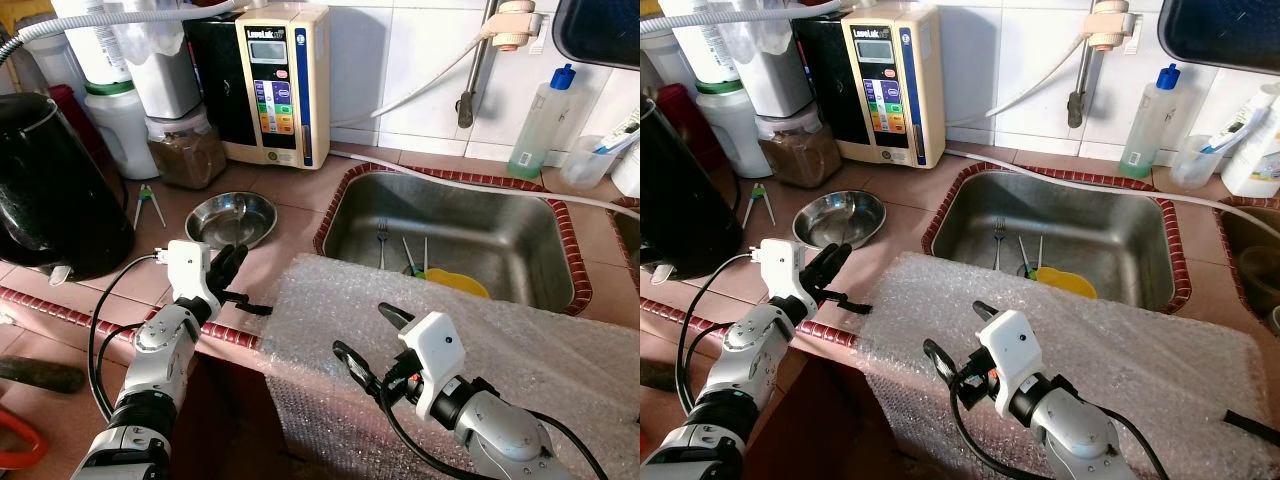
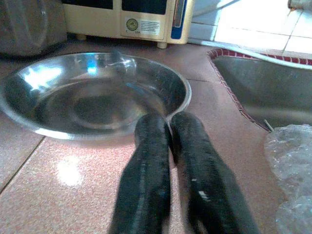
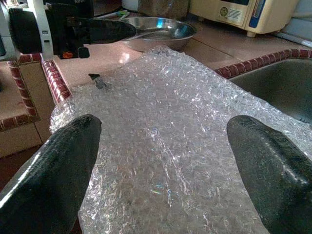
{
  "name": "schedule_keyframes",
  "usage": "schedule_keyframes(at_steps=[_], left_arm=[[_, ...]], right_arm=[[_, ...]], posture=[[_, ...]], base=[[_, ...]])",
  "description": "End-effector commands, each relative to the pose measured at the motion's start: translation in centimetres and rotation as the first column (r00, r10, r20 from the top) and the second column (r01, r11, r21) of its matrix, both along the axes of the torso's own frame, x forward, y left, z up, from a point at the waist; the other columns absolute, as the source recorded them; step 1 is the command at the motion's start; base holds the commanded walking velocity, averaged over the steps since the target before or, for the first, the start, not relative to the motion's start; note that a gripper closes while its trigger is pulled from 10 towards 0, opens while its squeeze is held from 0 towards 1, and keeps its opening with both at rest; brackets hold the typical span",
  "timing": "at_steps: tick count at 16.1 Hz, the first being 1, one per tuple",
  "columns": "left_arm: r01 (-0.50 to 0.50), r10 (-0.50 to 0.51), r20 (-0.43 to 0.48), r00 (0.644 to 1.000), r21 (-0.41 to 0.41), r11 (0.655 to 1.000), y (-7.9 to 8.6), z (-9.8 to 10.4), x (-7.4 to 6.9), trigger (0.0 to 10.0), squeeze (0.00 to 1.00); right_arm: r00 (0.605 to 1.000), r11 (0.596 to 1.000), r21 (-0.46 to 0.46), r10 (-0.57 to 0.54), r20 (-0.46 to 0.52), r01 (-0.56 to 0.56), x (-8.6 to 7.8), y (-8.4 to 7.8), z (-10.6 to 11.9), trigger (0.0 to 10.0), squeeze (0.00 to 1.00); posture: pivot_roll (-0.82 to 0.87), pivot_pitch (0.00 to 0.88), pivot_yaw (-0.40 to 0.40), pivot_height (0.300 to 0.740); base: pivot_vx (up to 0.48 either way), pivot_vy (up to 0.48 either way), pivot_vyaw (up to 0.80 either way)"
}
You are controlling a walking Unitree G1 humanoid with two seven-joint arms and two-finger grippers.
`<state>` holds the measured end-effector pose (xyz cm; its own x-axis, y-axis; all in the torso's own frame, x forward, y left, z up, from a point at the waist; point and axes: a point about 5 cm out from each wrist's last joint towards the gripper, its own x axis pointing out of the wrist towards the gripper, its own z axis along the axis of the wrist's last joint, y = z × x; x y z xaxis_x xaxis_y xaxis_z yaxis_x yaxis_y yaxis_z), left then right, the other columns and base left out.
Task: Kitchen organization
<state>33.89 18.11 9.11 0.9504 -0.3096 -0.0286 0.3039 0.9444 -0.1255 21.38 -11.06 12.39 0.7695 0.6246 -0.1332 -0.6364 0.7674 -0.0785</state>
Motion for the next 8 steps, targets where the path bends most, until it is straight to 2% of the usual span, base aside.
schedule_keyframes(at_steps=[1, 5, 8], left_arm=[[-0.003, 0.003, 0.006, 1.0, 0.005, 1.0, 0.3, 0.2, 0.1, 0.0, 0.0], [0.015, -0.01, 0.159, 0.987, -0.032, 0.999, -0.6, 4.1, 1.1, 0.0, 0.0], [0.062, -0.056, 0.205, 0.977, -0.027, 0.998, -1.4, 5.5, 1.3, 0.0, 0.0]], right_arm=[[1.0, 1.0, 0.003, 0.006, 0.017, -0.006, 0.1, 0.2, 0.3, 10.0, 1.0], [0.999, 1.0, -0.002, -0.005, 0.031, 0.005, 0.4, -0.1, 0.5, 10.0, 1.0], [0.999, 1.0, -0.001, -0.019, 0.046, 0.019, 0.8, -0.3, 0.7, 10.0, 1.0]], posture=[[0.04, 0.0, 0.093, 0.74], [0.05, 0.0, 0.084, 0.74], [0.05, 0.0, 0.082, 0.74]], base=[[0.0, 0.0, 0.0], [0.0, 0.0, 0.0], [0.0, 0.0, 0.0]])
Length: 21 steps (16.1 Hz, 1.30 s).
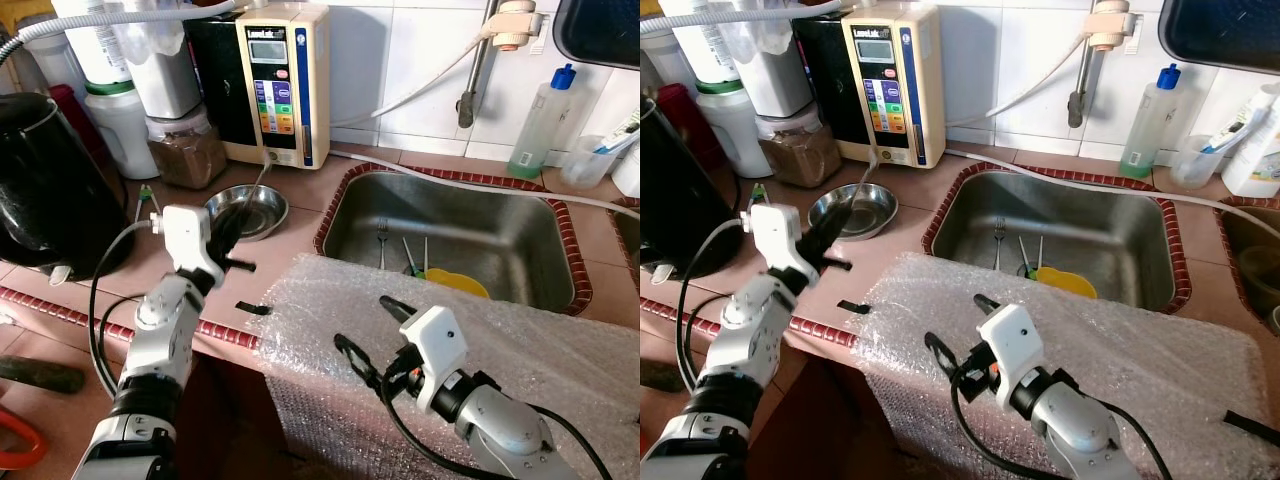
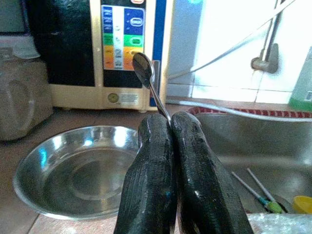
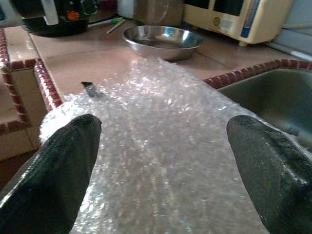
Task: Kitchen organization
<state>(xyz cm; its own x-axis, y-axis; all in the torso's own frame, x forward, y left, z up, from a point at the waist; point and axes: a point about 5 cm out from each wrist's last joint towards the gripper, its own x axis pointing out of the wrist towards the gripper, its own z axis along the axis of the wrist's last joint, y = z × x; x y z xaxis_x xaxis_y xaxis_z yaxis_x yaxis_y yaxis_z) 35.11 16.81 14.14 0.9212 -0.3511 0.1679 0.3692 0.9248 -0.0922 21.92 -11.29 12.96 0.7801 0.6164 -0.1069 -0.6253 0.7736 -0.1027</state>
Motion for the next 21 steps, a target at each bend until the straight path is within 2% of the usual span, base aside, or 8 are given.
schedule_keyframes(at_steps=[1, 3, 8, 10, 13, 14, 17, 21], left_arm=[[0.011, -0.011, 0.007, 1.0, -0.002, 1.0, -0.1, 0.5, 0.2, 0.0, 0.0], [0.022, -0.021, 0.017, 1.0, -0.014, 1.0, -0.3, 0.9, 0.2, 0.0, 0.0], [0.348, -0.348, -0.022, 0.937, 0.105, 0.931, -2.1, 1.6, -0.3, 0.0, 0.0], [0.414, -0.419, -0.018, 0.908, 0.201, 0.888, -2.6, 2.3, -0.2, 0.0, 0.0], [0.468, -0.487, -0.006, 0.873, 0.286, 0.836, -3.7, 3.4, -0.1, 0.0, 0.0], [0.529, -0.565, -0.015, 0.825, 0.373, 0.762, -4.5, 3.9, -0.6, 0.0, 0.0], [0.589, -0.641, -0.049, 0.766, 0.45, 0.671, -5.5, 3.9, -1.0, 0.0, 0.0], [0.631, -0.695, -0.062, 0.716, 0.483, 0.607, -6.6, 3.9, -1.5, 0.0, 0.0]], right_arm=[[1.0, 1.0, 0.001, -0.009, 0.011, 0.009, 0.3, -0.1, 0.2, 10.0, 1.0], [1.0, 1.0, -0.006, -0.019, 0.019, 0.019, 0.4, -0.2, 0.2, 10.0, 1.0], [0.969, 0.98, 0.01, -0.198, 0.148, 0.198, 2.6, -2.8, 2.3, 10.0, 1.0], [0.96, 0.974, -0.077, -0.192, 0.204, 0.211, 2.9, -3.9, 2.9, 10.0, 0.75], [0.949, 0.96, -0.154, -0.192, 0.251, 0.235, 3.3, -5.3, 3.6, 10.0, 0.69], [0.948, 0.949, -0.216, -0.17, 0.269, 0.231, 3.6, -5.7, 3.5, 10.0, 0.55], [0.949, 0.924, -0.331, -0.089, 0.302, 0.192, 4.4, -5.9, 3.5, 10.0, 0.5], [0.944, 0.882, -0.448, 0.012, 0.33, 0.145, 5.8, -5.9, 3.7, 10.0, 0.49]], posture=[[0.05, 0.0, 0.08, 0.74], [0.05, 0.0, 0.081, 0.74], [0.05, 0.0, 0.079, 0.74], [0.04, 0.0, 0.08, 0.74], [0.04, 0.0, 0.081, 0.74], [0.03, 0.0, 0.085, 0.74], [0.03, 0.0, 0.091, 0.74], [0.03, 0.0, 0.097, 0.74]], base=[[0.0, 0.0, 0.0], [0.0, 0.0, 0.0], [0.0, 0.0, 0.0], [0.0, 0.0, 0.0], [0.0, 0.0, 0.0], [0.0, 0.0, 0.0], [0.0, 0.0, 0.0], [0.0, 0.0, 0.0]])
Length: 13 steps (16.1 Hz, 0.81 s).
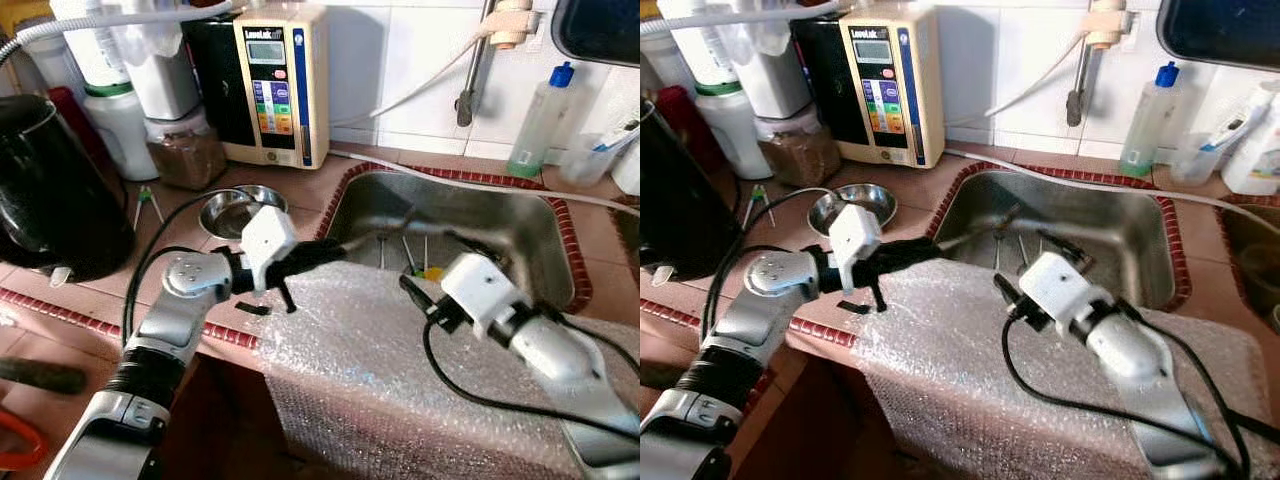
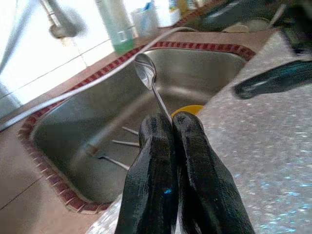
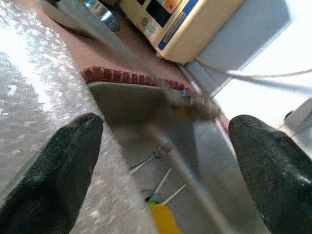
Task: Kitchen organization
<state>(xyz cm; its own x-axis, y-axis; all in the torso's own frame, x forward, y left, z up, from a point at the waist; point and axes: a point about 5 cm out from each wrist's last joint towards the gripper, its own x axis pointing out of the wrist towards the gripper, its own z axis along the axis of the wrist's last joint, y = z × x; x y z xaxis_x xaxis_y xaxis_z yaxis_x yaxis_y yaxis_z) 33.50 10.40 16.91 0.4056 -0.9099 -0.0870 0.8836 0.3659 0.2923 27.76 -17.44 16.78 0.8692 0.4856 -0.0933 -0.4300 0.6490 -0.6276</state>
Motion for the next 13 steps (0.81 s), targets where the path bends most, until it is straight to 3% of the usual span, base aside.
schedule_keyframes(at_steps=[1, 4, 6, 9, 10, 11, 13], left_arm=[[0.03, -0.03, 0.054, 0.998, 0.018, 0.999, -0.3, 1.2, 0.0, 0.0, 0.0], [0.093, -0.095, 0.067, 0.993, 0.033, 0.995, -1.3, 1.2, -0.7, 0.0, 0.0], [0.099, -0.101, 0.071, 0.992, 0.028, 0.995, -1.5, 1.4, -0.8, 0.0, 0.0], [0.108, -0.109, 0.082, 0.991, 0.016, 0.994, -1.7, 1.7, -0.9, 0.0, 0.0], [0.108, -0.109, 0.082, 0.991, 0.015, 0.994, -1.7, 1.7, -1.0, 0.0, 0.0], [0.11, -0.11, 0.083, 0.99, 0.014, 0.994, -1.8, 1.7, -1.0, 0.0, 0.0], [0.111, -0.112, 0.084, 0.99, 0.013, 0.994, -1.9, 1.7, -1.1, 0.0, 0.0]], right_arm=[[1.0, 0.999, -0.026, 0.025, -0.001, -0.025, 0.1, 0.2, -0.1, 10.0, 0.49], [0.997, 0.993, -0.083, 0.079, -0.001, -0.079, 2.3, 1.0, -0.4, 10.0, 0.5], [0.996, 0.991, -0.097, 0.091, -0.007, -0.091, 2.9, 1.1, -0.7, 10.0, 0.5], [0.998, 0.993, -0.109, 0.056, 0.017, -0.054, 5.0, 0.6, -0.6, 9.6, 0.5], [0.998, 0.993, -0.105, 0.058, 0.014, -0.057, 5.2, 0.6, -0.6, 1.7, 0.5], [0.998, 0.995, -0.083, 0.063, 0.003, -0.062, 5.6, 0.8, -0.8, 0.0, 0.49], [0.995, 0.992, -0.079, 0.098, -0.013, -0.099, 5.8, 1.4, -1.4, 0.0, 0.49]], posture=[[0.03, 0.0, 0.099, 0.74], [0.04, 0.0, 0.099, 0.74], [0.04, 0.0, 0.098, 0.74], [0.05, 0.0, 0.095, 0.74], [0.05, 0.0, 0.095, 0.74], [0.05, 0.0, 0.094, 0.74], [0.05, 0.0, 0.095, 0.74]], base=[[0.0, 0.0, 0.0], [0.0, 0.0, 0.0], [0.0, 0.0, 0.0], [0.0, 0.0, 0.0], [0.0, 0.0, 0.0], [0.0, 0.0, 0.0], [0.0, 0.0, 0.0]])
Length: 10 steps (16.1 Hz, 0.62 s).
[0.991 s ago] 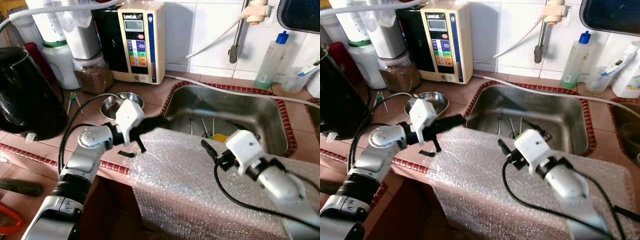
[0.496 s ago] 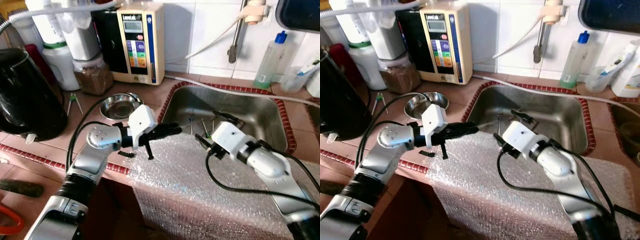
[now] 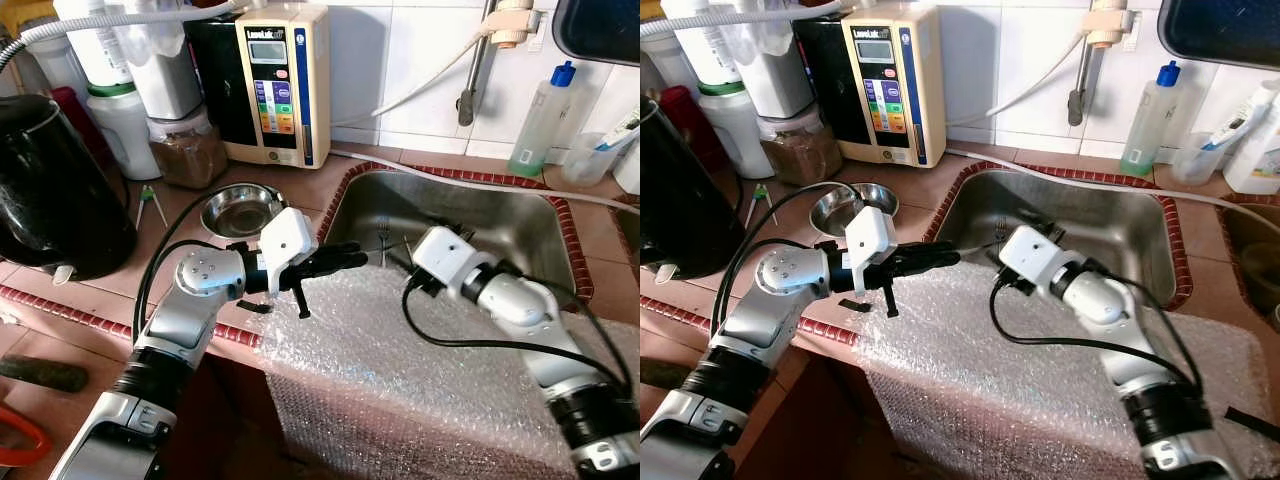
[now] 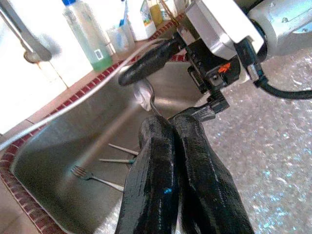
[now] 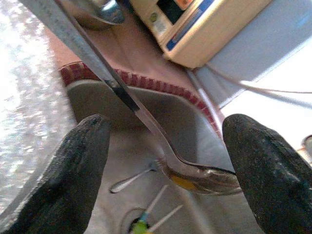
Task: Kitchen organization
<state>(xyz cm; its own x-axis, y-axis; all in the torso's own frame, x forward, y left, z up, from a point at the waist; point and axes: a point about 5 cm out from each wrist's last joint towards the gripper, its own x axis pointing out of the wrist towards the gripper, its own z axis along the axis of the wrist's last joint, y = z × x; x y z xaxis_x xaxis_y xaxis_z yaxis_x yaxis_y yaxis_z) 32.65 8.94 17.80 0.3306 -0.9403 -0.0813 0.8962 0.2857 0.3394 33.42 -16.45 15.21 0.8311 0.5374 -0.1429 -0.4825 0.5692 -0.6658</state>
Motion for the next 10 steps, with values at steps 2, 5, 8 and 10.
schedule_keyframes(at_steps=[2, 5, 8, 10], left_arm=[[0.027, -0.027, 0.034, 0.999, -0.006, 1.0, -0.5, 0.7, -0.2, 0.0, 0.0], [0.029, -0.029, 0.034, 0.999, -0.008, 1.0, -0.6, 0.7, -0.3, 0.0, 0.0], [0.024, -0.023, 0.034, 0.999, -0.007, 1.0, -0.4, 0.6, -0.3, 0.0, 0.0], [0.019, -0.019, 0.035, 0.999, -0.008, 1.0, -0.4, 0.6, -0.4, 0.0, 0.0]], right_arm=[[0.992, 0.993, 0.004, 0.122, -0.036, -0.122, -0.4, 2.3, -0.6, 0.0, 0.46], [0.977, 0.979, 0.032, 0.202, -0.062, -0.2, -0.9, 4.3, -1.0, 0.0, 0.46], [0.963, 0.964, 0.067, 0.26, -0.073, -0.255, -1.5, 5.9, -0.9, 0.0, 0.45], [0.961, 0.962, 0.082, 0.266, -0.082, -0.259, -1.9, 6.1, -1.2, 0.0, 0.45]], posture=[[0.05, 0.0, 0.098, 0.74], [0.05, 0.0, 0.098, 0.74], [0.05, 0.0, 0.096, 0.74], [0.06, 0.0, 0.093, 0.74]], base=[[0.0, 0.0, 0.0], [0.0, 0.0, 0.0], [0.0, 0.0, 0.0], [0.0, 0.0, 0.0]])
